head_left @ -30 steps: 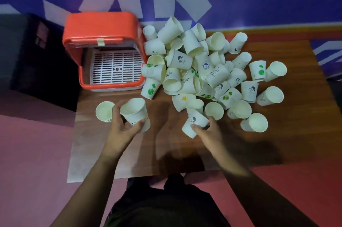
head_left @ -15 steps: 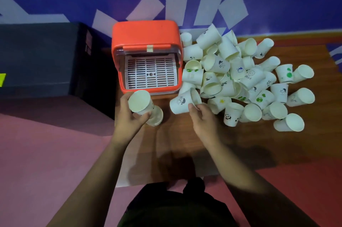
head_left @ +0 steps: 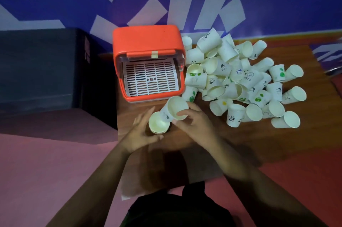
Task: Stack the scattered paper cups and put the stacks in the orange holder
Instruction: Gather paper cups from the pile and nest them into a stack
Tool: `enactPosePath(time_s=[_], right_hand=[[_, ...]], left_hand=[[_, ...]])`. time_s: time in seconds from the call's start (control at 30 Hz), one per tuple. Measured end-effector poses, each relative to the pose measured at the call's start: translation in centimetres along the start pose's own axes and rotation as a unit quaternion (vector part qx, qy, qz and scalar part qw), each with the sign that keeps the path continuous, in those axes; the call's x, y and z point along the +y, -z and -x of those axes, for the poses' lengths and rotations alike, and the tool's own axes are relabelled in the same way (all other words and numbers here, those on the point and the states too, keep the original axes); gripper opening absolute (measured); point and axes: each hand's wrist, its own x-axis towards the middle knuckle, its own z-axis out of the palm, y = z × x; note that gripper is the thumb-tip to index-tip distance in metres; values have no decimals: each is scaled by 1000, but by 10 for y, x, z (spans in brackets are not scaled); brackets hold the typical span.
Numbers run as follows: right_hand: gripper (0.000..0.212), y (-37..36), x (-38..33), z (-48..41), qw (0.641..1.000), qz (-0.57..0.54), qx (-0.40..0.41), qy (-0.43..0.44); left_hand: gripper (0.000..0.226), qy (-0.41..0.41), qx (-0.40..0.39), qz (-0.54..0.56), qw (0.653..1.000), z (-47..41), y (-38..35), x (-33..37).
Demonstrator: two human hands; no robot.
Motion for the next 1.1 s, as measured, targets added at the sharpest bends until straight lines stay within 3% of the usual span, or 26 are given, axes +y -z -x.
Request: enactPosePath(time_s=[0.17, 0.23, 0.33, 0.53, 0.7, 0.8, 0.97, 1.1], right_hand=[[35, -11, -9, -1, 987, 124, -99, 38], [39, -16, -14, -3, 978, 162, -123, 52], [53, -24, -22, -5, 965, 203, -160, 49], [82, -46, -4, -2, 978, 133, -159, -8], [83, -53, 18, 0, 979, 105, -161, -64], [87, -50, 25, -1, 978, 91, -169, -77], [71, -6, 45, 3, 985, 55, -125, -101], [51, 56, 87, 8, 993, 94, -27, -67]], left_hand=[[69, 5, 30, 212, 977, 11, 15, 16], [63, 4, 30, 236, 971, 12, 16, 21], [53, 7, 38, 213, 976, 10, 11, 18], [51, 26, 52, 188, 981, 15, -2, 1], [54, 16, 40, 89, 995, 16, -7, -2], [52, 20, 78, 62, 995, 15, -14, 4], [38, 54, 238, 86, 966, 24, -16, 47], [32, 0, 238, 61, 969, 7, -34, 101]])
